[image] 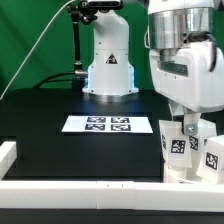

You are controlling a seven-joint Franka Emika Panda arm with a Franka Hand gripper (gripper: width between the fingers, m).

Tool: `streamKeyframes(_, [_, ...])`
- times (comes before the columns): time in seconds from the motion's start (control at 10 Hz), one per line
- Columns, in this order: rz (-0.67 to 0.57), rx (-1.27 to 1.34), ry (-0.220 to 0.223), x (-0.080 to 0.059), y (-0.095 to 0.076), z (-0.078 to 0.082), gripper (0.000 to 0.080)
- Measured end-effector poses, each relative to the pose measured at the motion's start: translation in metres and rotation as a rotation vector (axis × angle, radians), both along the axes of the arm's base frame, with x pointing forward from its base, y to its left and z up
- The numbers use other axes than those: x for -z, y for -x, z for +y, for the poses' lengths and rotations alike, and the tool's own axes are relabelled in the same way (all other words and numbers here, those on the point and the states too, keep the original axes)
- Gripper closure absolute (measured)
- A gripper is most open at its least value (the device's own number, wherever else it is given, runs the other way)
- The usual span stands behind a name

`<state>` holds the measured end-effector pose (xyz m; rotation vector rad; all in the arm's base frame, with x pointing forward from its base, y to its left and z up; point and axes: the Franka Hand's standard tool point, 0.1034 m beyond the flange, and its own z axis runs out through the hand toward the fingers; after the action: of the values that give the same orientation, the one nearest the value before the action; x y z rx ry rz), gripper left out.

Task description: Assemble stool

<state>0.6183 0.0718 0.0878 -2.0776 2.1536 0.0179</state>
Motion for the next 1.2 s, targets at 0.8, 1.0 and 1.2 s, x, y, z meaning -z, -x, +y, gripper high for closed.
streamKeyframes(0.8, [0.023,0.344,-0.075,-0.001,-0.003,0.004,0.0252])
streamKeyframes(1.0, [0.026,0.264,-0.073,-0.008,-0.003,0.001,0.0171])
streamKeyframes(1.2, [-0.004,0.200,-0.076,-0.024,-0.008,-0.001,0.0156])
